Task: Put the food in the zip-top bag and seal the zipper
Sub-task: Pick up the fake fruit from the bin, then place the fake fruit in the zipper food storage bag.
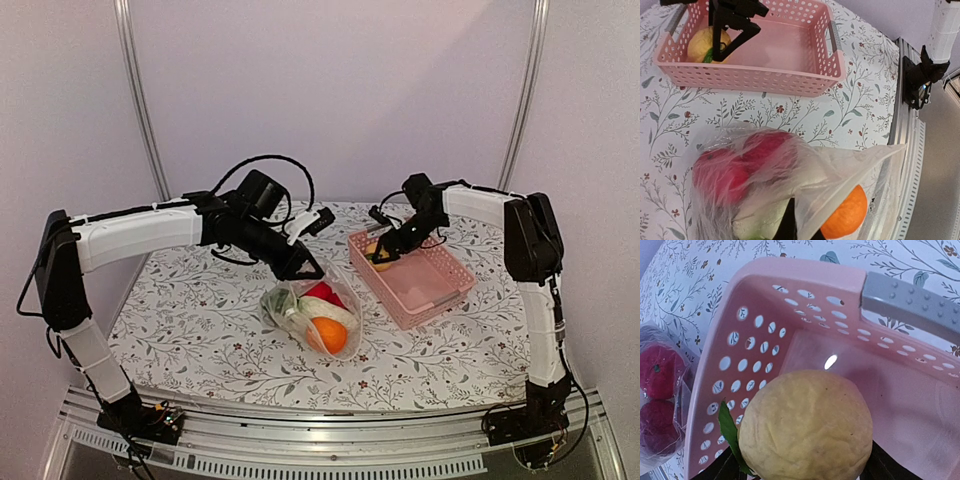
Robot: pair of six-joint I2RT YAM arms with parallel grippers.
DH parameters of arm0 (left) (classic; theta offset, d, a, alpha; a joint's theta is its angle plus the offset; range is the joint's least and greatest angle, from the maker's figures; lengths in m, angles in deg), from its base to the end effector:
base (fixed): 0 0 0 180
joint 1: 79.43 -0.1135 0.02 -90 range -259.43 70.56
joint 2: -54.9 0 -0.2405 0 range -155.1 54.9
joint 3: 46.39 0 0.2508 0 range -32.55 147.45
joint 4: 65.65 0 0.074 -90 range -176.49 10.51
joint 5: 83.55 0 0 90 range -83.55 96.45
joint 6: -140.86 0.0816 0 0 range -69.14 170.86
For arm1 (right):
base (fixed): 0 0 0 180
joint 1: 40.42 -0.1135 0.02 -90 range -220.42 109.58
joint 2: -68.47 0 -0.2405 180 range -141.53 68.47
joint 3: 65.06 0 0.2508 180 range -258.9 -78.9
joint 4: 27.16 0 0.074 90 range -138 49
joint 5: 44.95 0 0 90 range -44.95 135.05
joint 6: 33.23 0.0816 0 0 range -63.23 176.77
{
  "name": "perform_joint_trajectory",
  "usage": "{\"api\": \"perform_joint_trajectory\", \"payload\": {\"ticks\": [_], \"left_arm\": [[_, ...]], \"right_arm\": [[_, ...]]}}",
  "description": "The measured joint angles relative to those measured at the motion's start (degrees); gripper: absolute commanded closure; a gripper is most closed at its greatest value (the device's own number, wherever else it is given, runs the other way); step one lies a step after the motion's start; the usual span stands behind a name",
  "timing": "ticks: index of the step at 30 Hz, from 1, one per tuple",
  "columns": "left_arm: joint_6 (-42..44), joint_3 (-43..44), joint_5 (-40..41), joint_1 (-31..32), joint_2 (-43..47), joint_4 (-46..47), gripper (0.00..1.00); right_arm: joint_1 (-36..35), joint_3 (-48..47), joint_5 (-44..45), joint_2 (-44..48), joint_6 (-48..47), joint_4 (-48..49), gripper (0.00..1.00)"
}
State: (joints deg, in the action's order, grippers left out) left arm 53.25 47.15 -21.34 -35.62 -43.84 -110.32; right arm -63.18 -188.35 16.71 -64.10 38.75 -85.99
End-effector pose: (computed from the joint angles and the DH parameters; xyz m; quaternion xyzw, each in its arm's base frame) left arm 0.2627 -0.3047 0.2167 0.4335 0.8064 -0.3288 0.2318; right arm 0.4319 0.2232 0.1149 -0.3752 0.8761 0.2478 0.1740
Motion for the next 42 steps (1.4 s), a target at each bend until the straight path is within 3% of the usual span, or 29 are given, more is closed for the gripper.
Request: {"api": "perform_joint_trajectory", "payload": {"ticks": [6, 15, 23, 33, 42], "left_arm": [[0.0, 0.0, 0.22, 0.0, 0.0, -0.02, 1.0], [0.0, 0.0, 0.28, 0.0, 0.0, -0.02, 1.0], [0.02, 0.0, 1.01, 0.0, 0.0, -0.02, 1.0], [0.17, 0.0, 1.53, 0.0, 0.0, -0.02, 1.0], [0.2, 0.0, 1.68, 0.0, 0.26, -0.04, 1.0]], "right_arm": [[0.0, 9.33, 0.81, 12.48, -0.87, 0.31, 0.41], [-0.85, 15.37, -3.45, 32.63, -1.29, 1.75, 0.42], [-11.02, 18.88, -6.73, 40.48, -6.82, 0.44, 0.4], [-30.88, 21.05, 1.57, 41.05, -16.74, -3.19, 0.39], [-34.25, 18.95, 13.29, 31.58, -17.57, -3.34, 0.39]]}}
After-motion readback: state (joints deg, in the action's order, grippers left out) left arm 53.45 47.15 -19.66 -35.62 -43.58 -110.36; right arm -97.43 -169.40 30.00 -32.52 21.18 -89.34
